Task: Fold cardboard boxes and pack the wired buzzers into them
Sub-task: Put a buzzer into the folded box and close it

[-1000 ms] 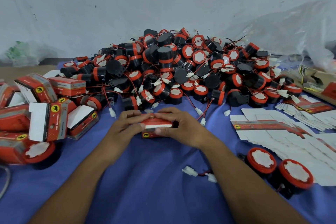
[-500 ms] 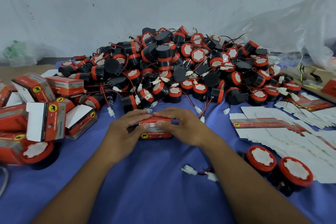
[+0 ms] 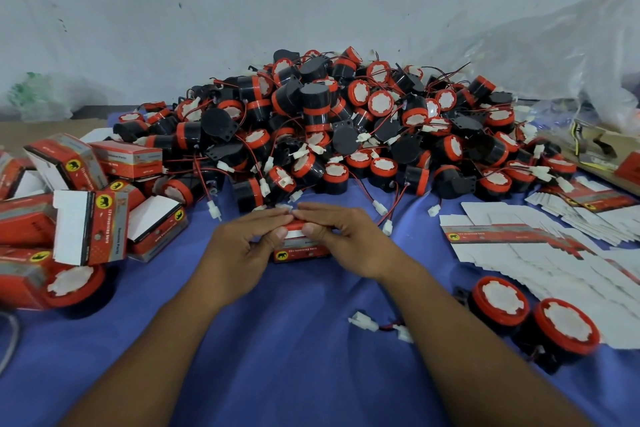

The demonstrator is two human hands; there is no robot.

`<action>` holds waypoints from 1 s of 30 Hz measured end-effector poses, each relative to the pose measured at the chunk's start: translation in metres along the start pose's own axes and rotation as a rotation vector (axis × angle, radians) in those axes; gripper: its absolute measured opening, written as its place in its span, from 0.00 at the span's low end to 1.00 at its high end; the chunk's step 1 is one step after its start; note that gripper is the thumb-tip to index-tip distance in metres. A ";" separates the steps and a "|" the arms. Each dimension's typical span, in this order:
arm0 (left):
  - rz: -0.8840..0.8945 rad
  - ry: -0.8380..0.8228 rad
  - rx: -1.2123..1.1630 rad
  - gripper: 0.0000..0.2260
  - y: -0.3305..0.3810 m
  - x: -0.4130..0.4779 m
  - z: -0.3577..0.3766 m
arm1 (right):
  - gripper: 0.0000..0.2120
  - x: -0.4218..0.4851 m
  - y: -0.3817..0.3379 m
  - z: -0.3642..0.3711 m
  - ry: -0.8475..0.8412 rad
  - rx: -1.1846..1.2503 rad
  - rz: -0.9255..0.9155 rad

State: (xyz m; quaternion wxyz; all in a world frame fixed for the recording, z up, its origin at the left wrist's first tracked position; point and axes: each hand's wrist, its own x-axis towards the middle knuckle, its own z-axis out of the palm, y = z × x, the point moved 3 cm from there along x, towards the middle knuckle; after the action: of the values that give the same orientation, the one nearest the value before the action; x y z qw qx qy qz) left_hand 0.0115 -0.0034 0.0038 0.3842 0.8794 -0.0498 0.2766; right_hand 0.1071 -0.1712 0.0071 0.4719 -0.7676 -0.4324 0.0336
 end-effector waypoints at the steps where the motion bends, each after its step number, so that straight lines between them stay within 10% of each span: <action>1: 0.003 -0.012 0.021 0.13 0.001 0.000 -0.001 | 0.16 0.000 0.001 0.000 -0.020 0.011 0.017; 9: 0.174 -0.093 0.294 0.14 0.013 0.000 0.001 | 0.16 -0.001 -0.002 0.000 -0.029 -0.117 -0.098; 30: 0.128 -0.109 0.140 0.11 0.007 -0.001 -0.001 | 0.16 -0.003 -0.003 -0.001 -0.002 -0.077 -0.036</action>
State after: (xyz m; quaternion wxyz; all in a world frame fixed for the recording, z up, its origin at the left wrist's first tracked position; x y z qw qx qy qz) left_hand 0.0076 -0.0079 0.0084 0.3003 0.9128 -0.1074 0.2551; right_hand 0.1037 -0.1733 0.0094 0.4420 -0.7774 -0.4474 0.0092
